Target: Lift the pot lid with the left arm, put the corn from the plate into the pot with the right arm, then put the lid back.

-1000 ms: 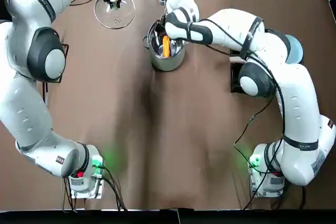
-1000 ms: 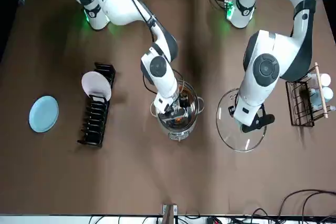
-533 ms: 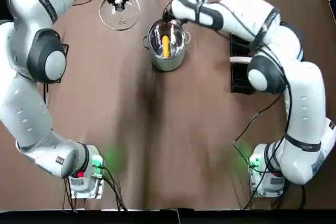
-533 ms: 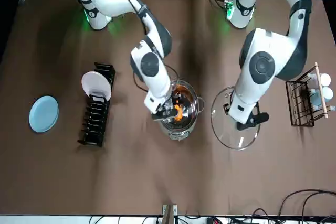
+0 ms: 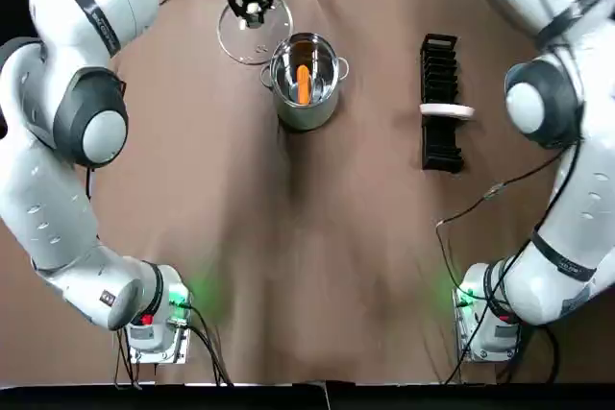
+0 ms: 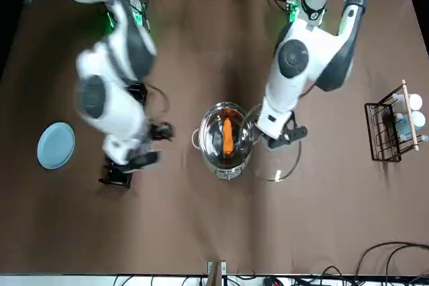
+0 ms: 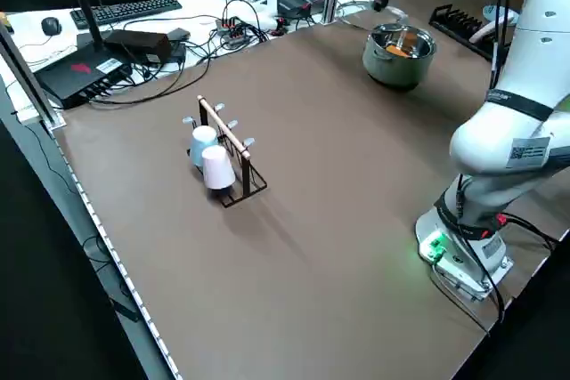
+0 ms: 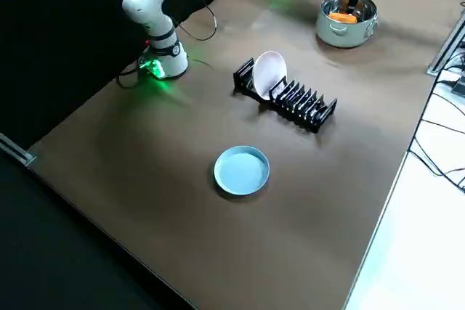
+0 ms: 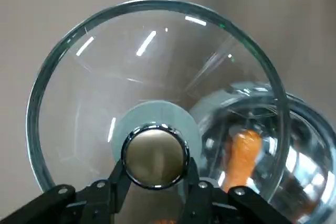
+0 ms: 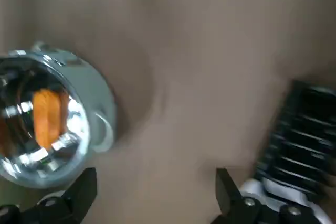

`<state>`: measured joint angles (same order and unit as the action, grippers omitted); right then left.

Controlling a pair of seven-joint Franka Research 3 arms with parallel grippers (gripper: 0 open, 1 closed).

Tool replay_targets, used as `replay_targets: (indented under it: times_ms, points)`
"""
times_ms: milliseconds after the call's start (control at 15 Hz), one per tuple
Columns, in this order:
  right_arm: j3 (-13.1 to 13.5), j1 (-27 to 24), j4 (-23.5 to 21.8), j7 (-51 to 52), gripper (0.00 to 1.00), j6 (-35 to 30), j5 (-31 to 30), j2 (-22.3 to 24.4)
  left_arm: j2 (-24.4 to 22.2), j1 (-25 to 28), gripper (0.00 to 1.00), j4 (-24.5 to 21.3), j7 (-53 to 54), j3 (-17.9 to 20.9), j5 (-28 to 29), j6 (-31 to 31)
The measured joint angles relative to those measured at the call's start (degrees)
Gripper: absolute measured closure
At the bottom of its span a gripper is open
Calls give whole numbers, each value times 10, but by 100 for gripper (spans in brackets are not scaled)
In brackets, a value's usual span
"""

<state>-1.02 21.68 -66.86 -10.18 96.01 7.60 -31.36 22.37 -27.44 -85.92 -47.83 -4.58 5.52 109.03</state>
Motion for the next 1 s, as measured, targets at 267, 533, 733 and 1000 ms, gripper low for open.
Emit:
replay_targets:
  times_ms: [267, 533, 733, 1000]
  points:
    - [0, -108, -2, 134, 0, -169, 1, 63, 5, -35, 54, -2, -56, -18, 0, 49]
    - [1, -166, -5, 155, 0, -188, 0, 87, 31, -63, 54, -4, -79, -18, 0, 122]
    - [11, -176, -50, 150, 0, -167, -25, 164, 57, -76, 55, -4, -105, -19, 0, 162]
    - [14, -182, -187, 146, 0, -97, -59, 288, 67, -85, 55, -4, -128, -19, -1, 169]
